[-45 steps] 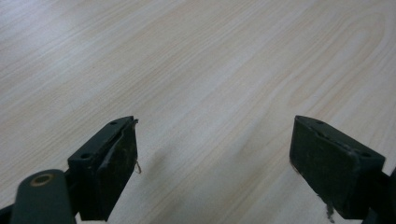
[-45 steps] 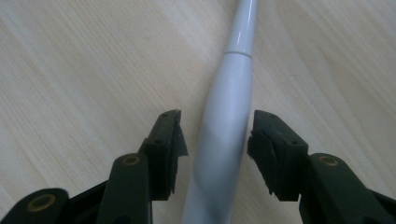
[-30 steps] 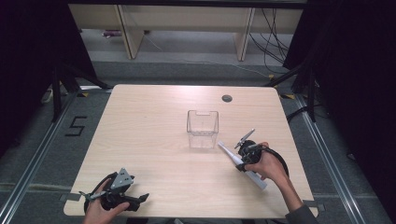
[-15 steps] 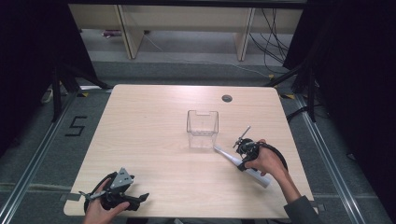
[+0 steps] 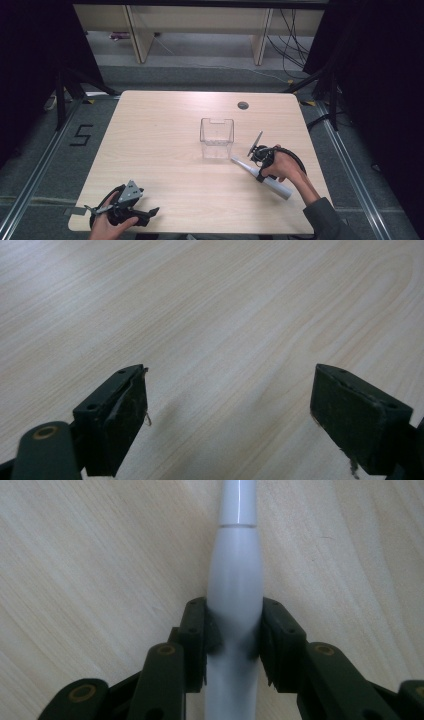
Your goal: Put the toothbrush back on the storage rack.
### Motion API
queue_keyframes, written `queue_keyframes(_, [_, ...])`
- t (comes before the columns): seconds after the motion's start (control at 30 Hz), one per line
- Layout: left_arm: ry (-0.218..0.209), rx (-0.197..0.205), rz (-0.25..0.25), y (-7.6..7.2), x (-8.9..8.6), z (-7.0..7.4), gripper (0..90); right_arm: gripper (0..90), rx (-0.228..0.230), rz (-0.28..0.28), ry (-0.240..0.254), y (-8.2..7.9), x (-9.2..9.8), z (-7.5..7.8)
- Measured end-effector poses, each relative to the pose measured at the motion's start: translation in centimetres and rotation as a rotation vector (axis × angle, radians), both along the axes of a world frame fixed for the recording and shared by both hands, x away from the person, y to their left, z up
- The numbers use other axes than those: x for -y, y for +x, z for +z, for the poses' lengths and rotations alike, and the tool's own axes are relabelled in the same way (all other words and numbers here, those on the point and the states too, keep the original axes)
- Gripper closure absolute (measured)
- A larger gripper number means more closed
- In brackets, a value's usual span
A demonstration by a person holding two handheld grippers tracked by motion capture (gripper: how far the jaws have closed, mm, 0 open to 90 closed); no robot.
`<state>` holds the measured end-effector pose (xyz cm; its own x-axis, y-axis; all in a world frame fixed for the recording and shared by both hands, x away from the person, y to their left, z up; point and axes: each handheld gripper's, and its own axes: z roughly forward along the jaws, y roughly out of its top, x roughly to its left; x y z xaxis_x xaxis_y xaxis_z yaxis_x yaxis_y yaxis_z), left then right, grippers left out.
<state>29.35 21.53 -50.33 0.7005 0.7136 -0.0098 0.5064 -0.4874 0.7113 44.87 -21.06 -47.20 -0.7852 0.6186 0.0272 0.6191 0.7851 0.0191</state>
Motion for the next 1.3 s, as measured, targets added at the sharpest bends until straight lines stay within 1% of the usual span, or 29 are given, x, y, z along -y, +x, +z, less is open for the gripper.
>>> queue_keyframes(0.07, [0.007, 0.002, 0.0, 0.1, 0.0, 0.0, 14.9, 66.7, 0.003, 0.017, 0.004, 0.1, 0.1, -0.1])
queue_keyframes(0.13, [0.01, 0.004, -0.002, 0.0, 0.0, 0.0, 14.9, 66.7, 0.0, 0.019, -0.01, 0.1, -0.1, -0.1])
queue_keyframes(0.2, [0.002, 0.004, 0.006, 0.0, 0.0, 0.0, 14.9, 66.8, 0.001, 0.023, -0.012, 0.1, -0.1, -0.1])
queue_keyframes(0.23, [0.002, 0.009, 0.005, 0.0, -0.1, 0.2, 14.9, 66.8, 0.002, 0.028, -0.01, 0.1, -0.1, -0.1])
queue_keyframes(0.3, [0.002, 0.012, 0.003, 0.0, -0.1, 0.2, 14.9, 66.9, -0.001, 0.011, -0.009, -0.1, -0.1, 0.0])
queue_keyframes(0.33, [-0.005, 0.011, 0.002, 0.0, -0.1, 0.2, 14.9, 66.9, 0.003, 0.029, -0.015, -0.1, 0.0, 0.0])
queue_keyframes(0.37, [-0.002, 0.013, 0.001, -0.1, -0.1, 0.2, 14.9, 66.9, 0.007, 0.01, -0.008, -0.2, 0.0, 0.1])
queue_keyframes(0.4, [-0.002, 0.013, 0.001, -0.1, -0.1, 0.2, 14.8, 66.9, 0.007, 0.01, -0.008, -0.2, 0.0, 0.1])
queue_keyframes(0.43, [-0.024, 0.02, 0.002, -0.1, 0.0, 0.3, 14.9, 67.0, 0.01, 0.027, 0.001, -0.2, 0.3, 0.4])
queue_keyframes(0.5, [-0.022, 0.019, 0.001, -0.1, 0.0, 0.3, 14.9, 67.0, 0.017, 0.022, 0.01, -0.2, 0.4, 0.6])
queue_keyframes(0.53, [-0.019, 0.015, 0.0, -0.1, 0.0, 0.2, 14.9, 67.0, 0.037, 0.029, 0.021, -0.2, 0.8, 0.8])
queue_keyframes(0.57, [-0.004, 0.008, -0.011, -0.1, -0.1, 0.2, 14.8, 67.0, 0.042, 0.015, 0.032, -0.3, 0.9, 0.8])
queue_keyframes(0.6, [-0.007, 0.009, -0.007, -0.1, 0.0, 0.3, 14.8, 67.0, 0.049, 0.039, 0.042, -0.2, 1.2, 0.9])
queue_keyframes(0.67, [-0.015, 0.013, 0.002, 0.0, 0.0, 0.2, 14.9, 67.0, 0.052, 0.047, 0.048, -0.2, 1.3, 1.0])
queue_keyframes(0.7, [-0.012, 0.008, 0.0, -0.1, 0.0, 0.2, 14.9, 67.1, 0.063, 0.047, 0.061, -0.3, 1.7, 1.2])
queue_keyframes(0.73, [-0.009, 0.012, -0.002, -0.1, 0.0, 0.1, 14.9, 67.1, 0.073, 0.008, 0.067, -0.5, 1.6, 1.2])
queue_keyframes(0.77, [-0.012, 0.011, -0.001, -0.1, 0.0, 0.1, 14.9, 67.0, 0.089, 0.028, 0.069, -0.4, 1.9, 1.4])
queue_keyframes(0.8, [-0.012, 0.011, -0.001, -0.1, 0.0, 0.1, 14.9, 67.1, 0.095, 0.0, 0.087, -0.7, 1.9, 1.4])
queue_keyframes(0.83, [-0.023, 0.018, 0.0, -0.1, 0.0, 0.2, 14.9, 67.0, 0.1, 0.006, 0.1, -0.8, 2.0, 1.6])
queue_keyframes(0.87, [-0.017, 0.017, 0.0, -0.1, 0.0, 0.3, 14.8, 67.1, 0.104, 0.013, 0.12, -0.8, 2.2, 1.7])
queue_keyframes(0.9, [-0.009, 0.017, -0.004, -0.1, -0.1, 0.2, 14.8, 67.1, 0.111, 0.006, 0.133, -0.9, 2.3, 1.7])
queue_keyframes(0.93, [-0.009, 0.017, -0.004, -0.1, -0.1, 0.2, 14.9, 67.1, 0.111, 0.006, 0.133, -0.9, 2.3, 1.7])
queue_keyframes(0.97, [-0.018, 0.011, -0.001, -0.1, 0.0, 0.2, 14.8, 67.1, 0.138, 0.003, 0.146, -1.1, 2.7, 1.8])
queue_keyframes(1.0, [-0.012, 0.014, 0.003, -0.1, 0.0, 0.2, 14.8, 67.1, 0.144, -0.006, 0.152, -1.2, 2.9, 1.9])
queue_keyframes(1.07, [-0.014, 0.012, 0.0, 0.0, 0.0, 0.2, 14.9, 67.1, 0.161, 0.013, 0.18, -1.3, 3.3, 2.0])
queue_keyframes(1.1, [-0.011, 0.013, -0.001, -0.1, 0.0, 0.2, 14.8, 67.1, 0.168, -0.004, 0.185, -1.5, 3.4, 2.1])
queue_keyframes(1.2, [-0.005, 0.011, -0.002, -0.1, -0.1, 0.2, 14.9, 67.1, 0.18, -0.001, 0.188, -1.6, 3.8, 2.3])
queue_keyframes(1.23, [-0.009, 0.013, 0.002, 0.0, 0.0, 0.2, 14.8, 67.1, 0.19, 0.007, 0.198, -1.8, 4.1, 2.5])
queue_keyframes(1.3, [-0.014, 0.008, 0.0, -0.1, 0.0, 0.1, 14.8, 67.2, 0.214, -0.004, 0.197, -2.0, 4.2, 2.8])
